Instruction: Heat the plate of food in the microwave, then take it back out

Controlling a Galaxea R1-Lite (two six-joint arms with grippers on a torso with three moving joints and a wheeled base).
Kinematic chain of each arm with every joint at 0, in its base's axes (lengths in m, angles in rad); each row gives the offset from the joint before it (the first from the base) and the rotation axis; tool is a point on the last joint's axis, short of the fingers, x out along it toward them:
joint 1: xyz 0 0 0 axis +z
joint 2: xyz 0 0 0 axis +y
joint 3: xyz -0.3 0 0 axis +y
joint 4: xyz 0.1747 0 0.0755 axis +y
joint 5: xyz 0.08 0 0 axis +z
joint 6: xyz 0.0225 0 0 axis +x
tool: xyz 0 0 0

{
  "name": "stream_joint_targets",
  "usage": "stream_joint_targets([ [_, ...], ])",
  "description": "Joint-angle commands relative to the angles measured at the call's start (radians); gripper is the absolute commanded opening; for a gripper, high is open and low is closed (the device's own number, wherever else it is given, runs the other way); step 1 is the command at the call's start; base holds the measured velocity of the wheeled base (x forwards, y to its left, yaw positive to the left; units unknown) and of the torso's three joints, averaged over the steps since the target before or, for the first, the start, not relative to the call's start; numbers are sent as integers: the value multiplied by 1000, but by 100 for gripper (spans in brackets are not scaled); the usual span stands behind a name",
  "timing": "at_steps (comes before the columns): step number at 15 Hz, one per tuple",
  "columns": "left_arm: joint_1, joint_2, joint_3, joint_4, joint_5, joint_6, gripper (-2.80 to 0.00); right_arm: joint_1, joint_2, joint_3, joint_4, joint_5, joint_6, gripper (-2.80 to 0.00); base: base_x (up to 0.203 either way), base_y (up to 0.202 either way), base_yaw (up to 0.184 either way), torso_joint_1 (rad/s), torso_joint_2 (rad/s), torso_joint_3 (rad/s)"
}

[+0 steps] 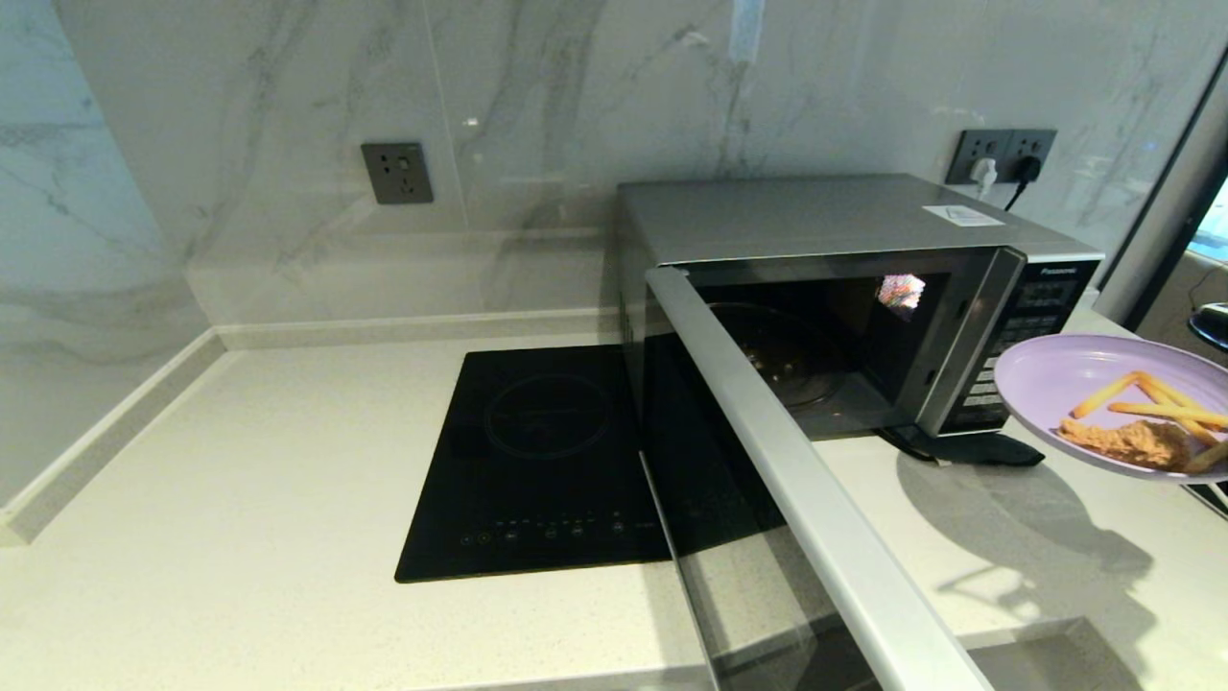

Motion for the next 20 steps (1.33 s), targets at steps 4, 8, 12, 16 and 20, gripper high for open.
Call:
stream_joint_targets([
  [4,0,2,0,0,1,-1,-280,-237,167,-27,-84,173,-109,-280,0,0,0,0,0,0],
  [8,0,2,0,0,0,-1,-280,-297,308,-80,-136,220,-112,-280,0,0,0,0,0,0],
  [12,0,2,0,0,0,-1,-280,-342,432,-141,-180,249,-132,-280,0,0,0,0,0,0],
  [16,0,2,0,0,0,-1,-280,-354,531,-150,-254,249,-149,-280,0,0,0,0,0,0],
  [20,0,2,0,0,0,-1,-280,-360,602,-179,-269,249,-150,-280,0,0,0,0,0,0],
])
